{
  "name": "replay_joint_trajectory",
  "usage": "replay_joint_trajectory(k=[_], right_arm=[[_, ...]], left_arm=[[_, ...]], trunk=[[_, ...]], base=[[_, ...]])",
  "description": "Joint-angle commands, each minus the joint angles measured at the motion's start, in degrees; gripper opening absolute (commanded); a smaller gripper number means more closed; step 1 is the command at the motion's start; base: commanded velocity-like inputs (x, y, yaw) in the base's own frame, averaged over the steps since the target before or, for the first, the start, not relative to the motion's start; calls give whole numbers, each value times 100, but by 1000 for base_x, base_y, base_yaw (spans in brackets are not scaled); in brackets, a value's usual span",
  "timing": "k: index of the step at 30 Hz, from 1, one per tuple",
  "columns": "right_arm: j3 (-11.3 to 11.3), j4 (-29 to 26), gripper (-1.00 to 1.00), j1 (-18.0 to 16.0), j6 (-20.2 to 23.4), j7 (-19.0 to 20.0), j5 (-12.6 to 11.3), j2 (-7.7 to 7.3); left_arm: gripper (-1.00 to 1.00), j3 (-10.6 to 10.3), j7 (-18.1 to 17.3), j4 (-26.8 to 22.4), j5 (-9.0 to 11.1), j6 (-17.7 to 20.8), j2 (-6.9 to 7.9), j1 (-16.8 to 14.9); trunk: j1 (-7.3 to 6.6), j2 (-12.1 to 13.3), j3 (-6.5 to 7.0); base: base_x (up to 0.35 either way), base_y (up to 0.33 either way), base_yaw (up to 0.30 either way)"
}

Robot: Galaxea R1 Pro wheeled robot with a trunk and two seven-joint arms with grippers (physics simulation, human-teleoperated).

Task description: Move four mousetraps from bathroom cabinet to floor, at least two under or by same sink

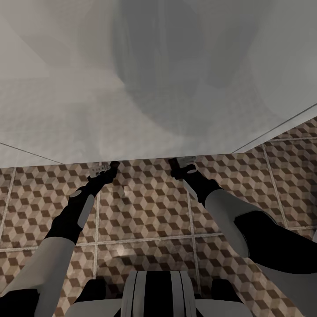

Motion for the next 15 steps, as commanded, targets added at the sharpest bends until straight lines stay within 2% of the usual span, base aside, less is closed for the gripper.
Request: replay_joint_trajectory(k=[1,15], right_arm=[[17,-10,100,0,43,-16,41,1],[17,-10,100,-2,47,-19,41,1]], left_arm=[[-100,13,-26,-4,54,44,-1,-1],[-100,12,-19,145,42,38,-1,-1]], trunk=[[-1,-1,-3],[-1,-1,-3]], base=[[0,0,0],[0,0,0]])
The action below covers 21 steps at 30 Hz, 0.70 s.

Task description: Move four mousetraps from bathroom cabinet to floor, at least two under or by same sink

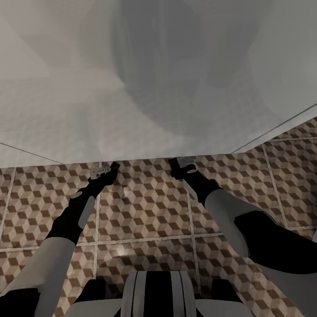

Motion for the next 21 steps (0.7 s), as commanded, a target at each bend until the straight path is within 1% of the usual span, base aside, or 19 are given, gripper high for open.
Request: replay_joint_trajectory(k=[1,9,16,21], right_arm=[[17,-10,100,0,42,-18,41,1],[17,-10,100,1,42,-17,41,1],[17,-10,100,1,40,-16,41,1],[17,-10,100,1,39,-17,41,1]], left_arm=[[-100,13,-28,8,53,44,-1,-1],[-100,13,-28,199,-15,29,-1,-1],[-100,13,-28,361,-28,16,-1,-1],[-100,13,-28,377,-33,15,-1,-1]], trunk=[[-1,-1,-3],[-1,-1,-3],[-1,-1,-3],[-1,-1,-3]], base=[[0,0,0],[0,0,0],[0,0,0],[0,0,0]])
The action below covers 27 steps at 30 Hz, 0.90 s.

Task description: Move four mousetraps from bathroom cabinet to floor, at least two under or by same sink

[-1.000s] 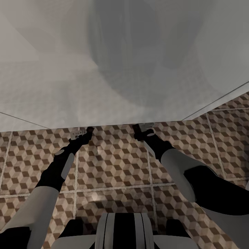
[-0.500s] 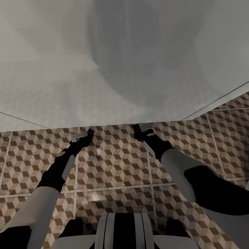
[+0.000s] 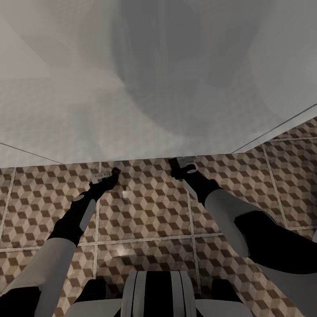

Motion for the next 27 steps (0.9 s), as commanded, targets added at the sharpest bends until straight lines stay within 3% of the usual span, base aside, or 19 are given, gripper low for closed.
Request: replay_joint_trajectory(k=[1,27], right_arm=[[17,-10,100,0,43,-18,41,1],[17,-10,100,-1,43,-14,41,1]], left_arm=[[-100,14,-28,-4,54,45,-1,0],[-100,31,-28,138,53,38,-1,0]], trunk=[[-1,-1,-3],[-1,-1,-3]], base=[[0,0,0],[0,0,0]])
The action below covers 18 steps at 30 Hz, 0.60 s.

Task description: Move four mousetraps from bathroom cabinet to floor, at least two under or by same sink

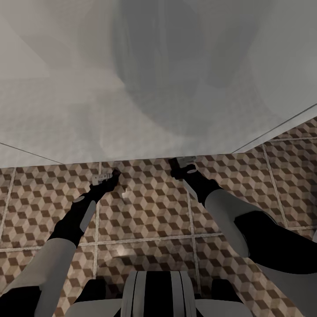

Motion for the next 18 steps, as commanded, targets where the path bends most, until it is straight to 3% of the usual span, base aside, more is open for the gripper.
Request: replay_joint_trajectory(k=[1,11,18], right_arm=[[17,-10,100,0,43,-18,41,1],[17,-10,100,-3,43,-17,41,1],[17,-10,100,-2,42,-15,41,1]], left_arm=[[-100,15,-28,-13,54,44,-2,0],[-100,41,8,13,56,95,-11,0],[-100,42,480,23,62,439,-84,-12]], trunk=[[-1,-1,-3],[-1,-1,-3],[-1,-1,-3]], base=[[0,0,0],[0,0,0],[0,0,0]])
